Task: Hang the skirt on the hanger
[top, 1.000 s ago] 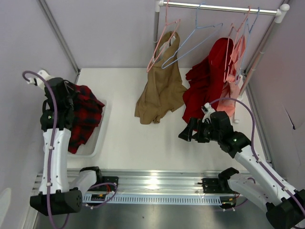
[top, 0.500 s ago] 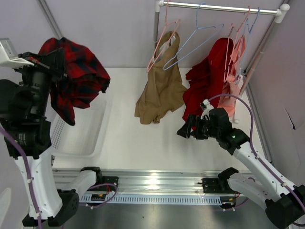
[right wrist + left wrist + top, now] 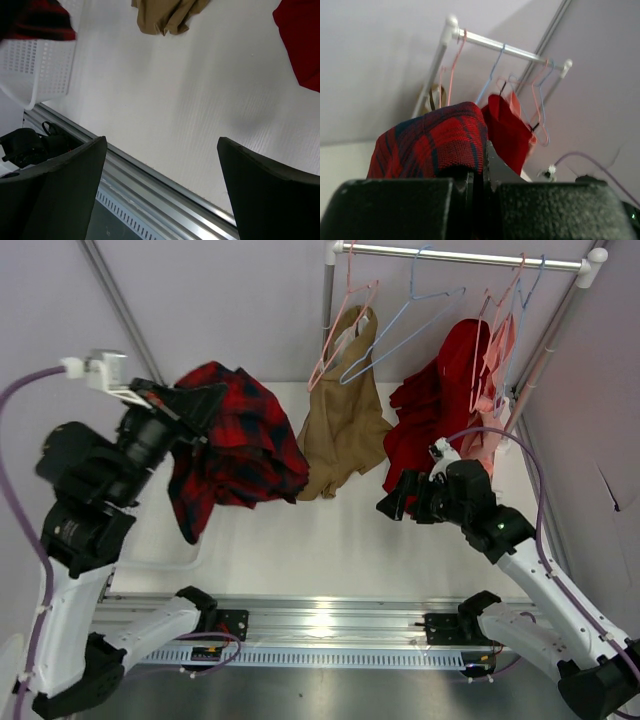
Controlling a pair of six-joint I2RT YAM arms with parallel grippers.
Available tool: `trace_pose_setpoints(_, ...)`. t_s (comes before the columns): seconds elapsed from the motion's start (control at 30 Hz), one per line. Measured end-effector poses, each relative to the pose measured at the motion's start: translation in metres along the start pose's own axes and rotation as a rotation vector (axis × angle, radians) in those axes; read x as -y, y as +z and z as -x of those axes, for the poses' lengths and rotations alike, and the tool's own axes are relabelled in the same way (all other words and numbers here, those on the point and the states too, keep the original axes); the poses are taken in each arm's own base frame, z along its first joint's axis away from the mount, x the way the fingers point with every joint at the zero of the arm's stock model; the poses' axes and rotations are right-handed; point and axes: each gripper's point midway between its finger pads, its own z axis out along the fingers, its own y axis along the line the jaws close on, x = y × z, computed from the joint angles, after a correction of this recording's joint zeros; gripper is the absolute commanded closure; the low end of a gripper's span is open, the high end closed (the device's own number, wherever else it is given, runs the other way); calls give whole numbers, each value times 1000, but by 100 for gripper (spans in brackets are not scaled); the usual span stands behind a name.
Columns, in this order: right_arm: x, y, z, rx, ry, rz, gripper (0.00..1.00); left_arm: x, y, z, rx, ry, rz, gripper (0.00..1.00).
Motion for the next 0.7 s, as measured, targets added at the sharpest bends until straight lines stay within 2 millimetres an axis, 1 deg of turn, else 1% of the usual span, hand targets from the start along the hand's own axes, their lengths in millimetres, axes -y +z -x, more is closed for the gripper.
trace_pose_setpoints(0.1, -3, -4, 6, 16, -4, -3, 1, -1, 8, -48, -100, -25, 26, 100)
trace_pose_setpoints(0.13, -3, -4, 7, 17, -4, -4, 1, -3, 10, -60, -123, -24, 41, 100)
trace_pose_setpoints(0.33, 1, -7, 3, -4, 1, -31, 1, -12, 24, -151, -278, 2, 132, 100)
trace_pose_setpoints(0.37, 2, -7, 4, -4, 1, -38, 1, -13, 25, -162, -295, 6, 141, 100)
trace_pose_setpoints(0.4, 3, -8, 4, -6, 2, -44, 1, -16, 27, -179, -319, 8, 155, 100)
trace_pose_setpoints(0.43, 3, -9, 4, -5, 2, -51, 0, -17, 27, -202, -358, 12, 162, 100)
trace_pose_setpoints(0.47, 4, -10, 4, -5, 3, -56, 1, -17, 27, -219, -390, 16, 164, 100)
trace_pose_setpoints(0.5, 5, -11, 4, -3, 3, -62, 1, -16, 27, -244, -437, 25, 168, 100)
trace_pose_setpoints(0.57, 7, -14, 3, 0, 3, -75, 1, -11, 26, -288, -527, 40, 160, 100)
trace_pose_setpoints(0.6, 9, -16, 2, 3, 4, -82, 1, -6, 25, -313, -583, 49, 152, 100)
trace_pose_setpoints(0.7, 12, -22, 2, 17, 3, -102, 0, 11, 24, -373, -710, 71, 119, 100)
